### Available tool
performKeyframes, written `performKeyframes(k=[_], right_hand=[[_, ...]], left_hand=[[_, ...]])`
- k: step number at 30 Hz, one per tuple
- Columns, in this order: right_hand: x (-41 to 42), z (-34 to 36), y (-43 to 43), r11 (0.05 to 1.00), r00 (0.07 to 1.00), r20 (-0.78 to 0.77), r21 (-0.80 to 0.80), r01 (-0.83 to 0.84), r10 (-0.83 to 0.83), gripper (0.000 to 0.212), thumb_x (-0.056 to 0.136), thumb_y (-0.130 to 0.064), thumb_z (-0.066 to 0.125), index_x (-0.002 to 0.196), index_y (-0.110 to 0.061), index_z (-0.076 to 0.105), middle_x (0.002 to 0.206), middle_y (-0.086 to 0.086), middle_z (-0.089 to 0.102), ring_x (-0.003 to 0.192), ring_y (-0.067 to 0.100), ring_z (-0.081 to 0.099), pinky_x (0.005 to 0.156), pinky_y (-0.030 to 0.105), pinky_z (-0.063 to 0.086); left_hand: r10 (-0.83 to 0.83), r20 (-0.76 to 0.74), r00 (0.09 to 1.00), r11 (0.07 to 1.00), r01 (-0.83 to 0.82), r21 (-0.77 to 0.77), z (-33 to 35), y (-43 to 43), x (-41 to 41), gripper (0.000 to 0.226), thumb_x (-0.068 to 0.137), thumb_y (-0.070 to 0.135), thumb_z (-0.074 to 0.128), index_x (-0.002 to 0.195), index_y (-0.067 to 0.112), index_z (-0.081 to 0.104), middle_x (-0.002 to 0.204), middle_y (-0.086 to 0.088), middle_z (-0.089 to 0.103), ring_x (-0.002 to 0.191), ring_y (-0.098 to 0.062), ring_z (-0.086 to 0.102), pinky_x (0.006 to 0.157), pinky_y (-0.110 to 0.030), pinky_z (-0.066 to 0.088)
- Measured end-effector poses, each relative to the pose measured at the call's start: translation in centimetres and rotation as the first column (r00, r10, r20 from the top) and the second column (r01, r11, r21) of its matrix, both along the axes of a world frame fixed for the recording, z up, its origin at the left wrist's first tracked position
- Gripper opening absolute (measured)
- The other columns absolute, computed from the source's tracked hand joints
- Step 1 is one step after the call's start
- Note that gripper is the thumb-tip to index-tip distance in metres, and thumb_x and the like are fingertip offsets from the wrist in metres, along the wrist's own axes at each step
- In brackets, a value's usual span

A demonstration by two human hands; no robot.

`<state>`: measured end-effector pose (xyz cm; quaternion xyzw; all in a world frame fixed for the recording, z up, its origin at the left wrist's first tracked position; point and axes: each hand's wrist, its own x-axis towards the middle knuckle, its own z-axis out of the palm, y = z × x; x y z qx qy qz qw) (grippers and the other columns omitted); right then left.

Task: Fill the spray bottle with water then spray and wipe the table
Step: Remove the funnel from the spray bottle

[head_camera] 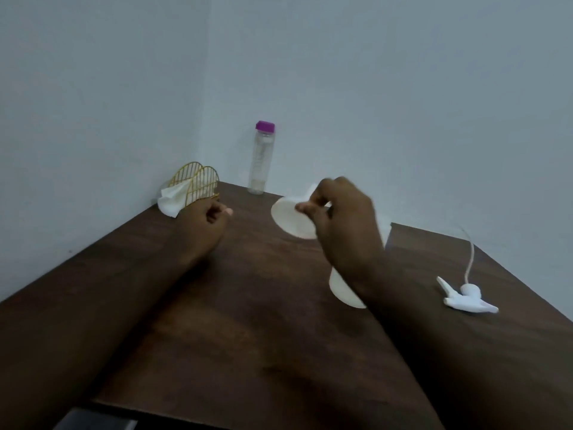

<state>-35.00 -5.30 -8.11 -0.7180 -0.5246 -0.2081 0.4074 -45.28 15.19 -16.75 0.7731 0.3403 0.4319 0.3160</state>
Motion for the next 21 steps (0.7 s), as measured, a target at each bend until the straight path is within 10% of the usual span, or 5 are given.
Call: performKeyframes(k=[7,16,21], right_hand=[[2.8,-5.4,8.7,0.941,0.979,0.203,-0.328,0.082,-0.014,0.017,0.096,-0.003,0.051,0.083,-0.013,0.046,0.100,0.010,0.050,0.081,0.029,0.055,0.071,0.043,0.048],[7.8,-7.4,17.7,0.770,0.962,0.235,-0.585,0.253,-0.137,0.009,0.089,0.000,0.053,0.091,-0.006,0.060,0.115,0.017,0.054,0.102,0.033,0.058,0.073,0.028,0.034],[10.5,-7.0,20.8,0.707,0.923,0.275,-0.595,0.383,-0.270,0.022,0.089,-0.006,0.056,0.109,-0.009,0.065,0.118,0.014,0.062,0.111,0.033,0.060,0.088,0.034,0.046]], left_hand=[[-0.100,-0.075,0.992,0.973,0.082,-0.214,-1.6,3.8,0.0,0.019,0.090,0.042,0.061,0.085,0.024,0.065,0.087,0.000,0.070,0.082,-0.018,0.066,0.085,-0.043,0.055],[-0.200,-0.177,0.964,0.979,0.190,-0.072,-1.5,5.6,2.5,0.016,0.091,0.032,0.062,0.094,0.017,0.069,0.089,0.005,0.066,0.081,-0.007,0.058,0.065,-0.018,0.042],[-0.266,-0.238,0.934,0.960,0.280,0.023,-2.0,5.9,2.7,0.014,0.088,0.035,0.063,0.091,0.023,0.068,0.087,0.007,0.067,0.083,-0.008,0.062,0.076,-0.028,0.052]])
